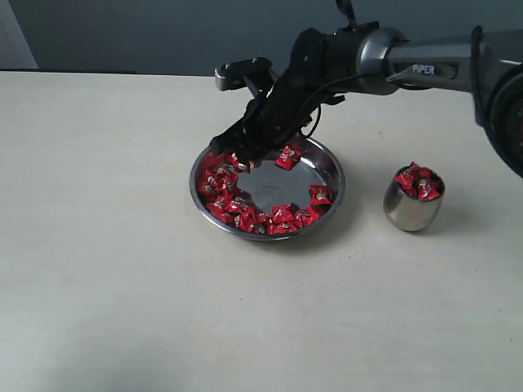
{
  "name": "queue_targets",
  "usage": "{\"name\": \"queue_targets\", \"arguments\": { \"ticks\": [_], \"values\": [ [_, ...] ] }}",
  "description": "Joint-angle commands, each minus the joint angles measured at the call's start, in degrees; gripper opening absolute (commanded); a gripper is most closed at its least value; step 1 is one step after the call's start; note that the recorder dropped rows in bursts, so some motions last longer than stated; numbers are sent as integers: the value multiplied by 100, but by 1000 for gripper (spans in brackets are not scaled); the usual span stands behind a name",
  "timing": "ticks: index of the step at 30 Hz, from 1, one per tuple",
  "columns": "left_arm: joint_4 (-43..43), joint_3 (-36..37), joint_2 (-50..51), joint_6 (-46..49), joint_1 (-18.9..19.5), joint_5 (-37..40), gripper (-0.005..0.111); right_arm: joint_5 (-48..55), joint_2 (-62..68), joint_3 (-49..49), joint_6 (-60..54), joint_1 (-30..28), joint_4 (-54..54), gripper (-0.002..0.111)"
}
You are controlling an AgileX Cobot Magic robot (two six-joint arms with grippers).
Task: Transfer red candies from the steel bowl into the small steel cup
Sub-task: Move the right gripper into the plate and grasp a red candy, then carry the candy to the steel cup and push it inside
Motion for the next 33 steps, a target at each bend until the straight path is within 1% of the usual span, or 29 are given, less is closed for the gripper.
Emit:
{"name": "queue_targets", "arguments": {
  "ticks": [1, 5, 9, 13, 18, 22, 27, 33],
  "values": [
    [18, -6, -25, -31, -2, -39, 0, 266, -459, 14, 77, 3, -419, -1],
    [18, -6, -25, -31, -2, -39, 0, 303, -1012, 253, 168, -104, -434, -1],
    [18, -6, -25, -31, -2, -39, 0, 346, -1730, 821, 289, -417, -434, -1],
    [18, -6, -25, -31, -2, -39, 0, 137, -2582, 1748, 390, -799, -434, -1],
    [18, -6, -25, -31, -2, -39, 0, -378, -3683, 3059, 549, -1315, -516, -1],
    [18, -6, -25, -31, -2, -39, 0, -629, -4279, 4017, 612, -1720, -585, -1],
    [18, -6, -25, -31, -2, -39, 0, -981, -4227, 4502, 612, -1916, -751, -1],
    [18, -6, -25, -31, -2, -39, 0, -1212, -4042, 4578, 612, -1929, -882, -1]
  ]
}}
